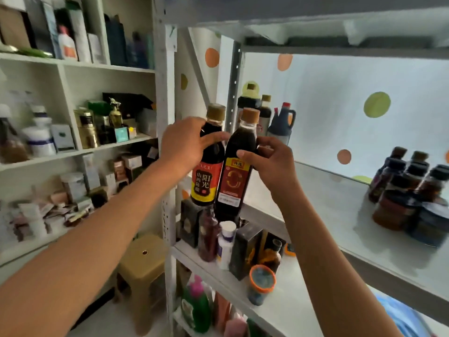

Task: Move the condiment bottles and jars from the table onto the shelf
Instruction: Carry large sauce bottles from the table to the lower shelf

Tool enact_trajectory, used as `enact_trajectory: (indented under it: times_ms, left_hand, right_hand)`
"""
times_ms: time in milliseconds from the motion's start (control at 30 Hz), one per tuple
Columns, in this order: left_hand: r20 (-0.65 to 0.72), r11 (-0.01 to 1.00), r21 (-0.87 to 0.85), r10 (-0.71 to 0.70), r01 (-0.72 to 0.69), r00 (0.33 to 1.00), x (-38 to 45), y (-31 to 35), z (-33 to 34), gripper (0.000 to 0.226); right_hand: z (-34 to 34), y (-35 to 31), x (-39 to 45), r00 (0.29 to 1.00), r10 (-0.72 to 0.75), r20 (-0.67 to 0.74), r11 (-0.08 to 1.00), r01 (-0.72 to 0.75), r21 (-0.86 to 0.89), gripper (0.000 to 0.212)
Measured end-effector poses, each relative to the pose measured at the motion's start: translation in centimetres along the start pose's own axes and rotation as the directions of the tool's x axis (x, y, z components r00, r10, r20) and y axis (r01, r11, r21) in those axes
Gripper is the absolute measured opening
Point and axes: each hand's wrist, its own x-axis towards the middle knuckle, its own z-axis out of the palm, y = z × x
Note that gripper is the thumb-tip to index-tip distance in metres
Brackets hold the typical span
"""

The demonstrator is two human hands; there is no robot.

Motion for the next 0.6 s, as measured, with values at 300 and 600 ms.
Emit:
enact_trajectory:
  times_ms: [300, 600]
  left_hand:
    - [-0.062, 0.998, -0.038, 0.044, -0.047, 0.997, 9.0, -2.0, 5.7, 0.070]
    - [-0.058, 0.999, 0.002, -0.034, 0.034, 0.998, 10.1, -2.1, 12.0, 0.058]
  right_hand:
    - [-0.3, -0.5, 6.4, 0.994, -0.019, -0.110, 0.997, 0.010, -0.076, 0.024]
    - [-1.4, 3.7, 10.7, 0.986, -0.052, -0.159, 0.979, 0.019, -0.202, 0.046]
